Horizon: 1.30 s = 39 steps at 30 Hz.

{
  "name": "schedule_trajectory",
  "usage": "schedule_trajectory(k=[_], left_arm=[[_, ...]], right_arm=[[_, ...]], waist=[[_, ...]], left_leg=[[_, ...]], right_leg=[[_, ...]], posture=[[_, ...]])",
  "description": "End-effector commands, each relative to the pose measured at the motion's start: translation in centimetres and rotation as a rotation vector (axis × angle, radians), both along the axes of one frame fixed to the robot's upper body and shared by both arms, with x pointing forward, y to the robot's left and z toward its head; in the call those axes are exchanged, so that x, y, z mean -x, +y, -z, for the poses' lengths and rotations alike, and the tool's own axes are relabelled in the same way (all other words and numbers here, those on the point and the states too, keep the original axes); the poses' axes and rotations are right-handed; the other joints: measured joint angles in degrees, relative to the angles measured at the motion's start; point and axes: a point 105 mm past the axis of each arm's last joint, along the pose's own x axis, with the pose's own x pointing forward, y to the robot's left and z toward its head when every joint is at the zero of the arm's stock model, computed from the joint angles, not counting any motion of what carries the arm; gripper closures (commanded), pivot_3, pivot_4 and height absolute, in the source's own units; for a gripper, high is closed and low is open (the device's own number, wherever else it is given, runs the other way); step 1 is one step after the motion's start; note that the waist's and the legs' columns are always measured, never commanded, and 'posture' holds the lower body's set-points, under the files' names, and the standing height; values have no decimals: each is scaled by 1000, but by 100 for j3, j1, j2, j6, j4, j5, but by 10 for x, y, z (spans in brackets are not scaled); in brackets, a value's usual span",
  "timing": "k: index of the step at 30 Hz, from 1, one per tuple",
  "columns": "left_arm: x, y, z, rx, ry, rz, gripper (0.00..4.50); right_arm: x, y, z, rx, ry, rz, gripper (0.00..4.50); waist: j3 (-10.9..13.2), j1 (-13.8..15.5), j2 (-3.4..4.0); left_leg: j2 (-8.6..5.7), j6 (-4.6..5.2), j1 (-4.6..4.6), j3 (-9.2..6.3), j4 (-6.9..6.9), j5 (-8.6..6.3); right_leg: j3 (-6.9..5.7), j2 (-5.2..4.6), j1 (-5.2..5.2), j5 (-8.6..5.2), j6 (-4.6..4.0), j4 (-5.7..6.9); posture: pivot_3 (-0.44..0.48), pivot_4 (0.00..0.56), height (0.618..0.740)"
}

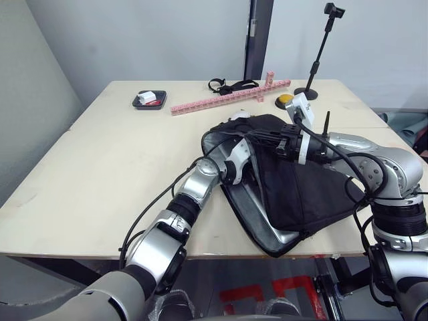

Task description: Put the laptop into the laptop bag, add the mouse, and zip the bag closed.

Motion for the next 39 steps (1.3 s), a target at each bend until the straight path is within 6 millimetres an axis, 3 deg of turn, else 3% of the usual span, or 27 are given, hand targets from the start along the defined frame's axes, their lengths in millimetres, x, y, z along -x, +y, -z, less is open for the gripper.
schedule_trajectory(k=[1,9,14,18,29,35,39], left_arm=[[5,12,8,-3,32,-15,27],[24,42,-1,32,-27,-42,27],[29,75,-15,64,-26,-91,27],[41,114,-22,-6,-28,-88,27],[78,231,-71,-103,9,-228,27],[94,279,-95,-161,37,-317,27],[99,295,-103,-180,42,-346,27]], right_arm=[[6,3,-24,-29,-97,-34,4500],[6,5,-21,-24,-87,-45,4500],[5,5,-20,-23,-84,-48,4500],[6,5,-16,-11,-78,-55,4500],[7,7,-3,34,-74,-85,4500],[6,8,2,57,-75,-100,4500],[6,8,5,70,-74,-110,4500]], waist=[[0,-7,0],[1,-28,1],[2,-55,2],[5,-72,5],[9,-86,9],[10,-79,8],[10,-77,8]], left_leg=[[0,0,0,0,-2,0],[0,1,0,2,-13,-6],[1,-20,0,4,-17,-18],[2,-25,-2,7,-29,-15],[3,-44,-1,17,-61,-18],[4,-53,0,15,-66,-23],[4,-60,1,16,-67,-29]], right_leg=[[0,0,0,0,0,-1],[-2,0,-3,-1,0,-10],[-2,0,-7,-1,1,-13],[-3,4,-15,-2,2,-20],[-7,5,-27,-9,10,-33],[-9,5,-27,-15,20,-31],[-9,5,-27,-15,21,-30]], posture=[[0,150,740],[0,150,740],[0,150,740],[0,150,740],[0,150,740],[0,150,740],[0,150,740]])
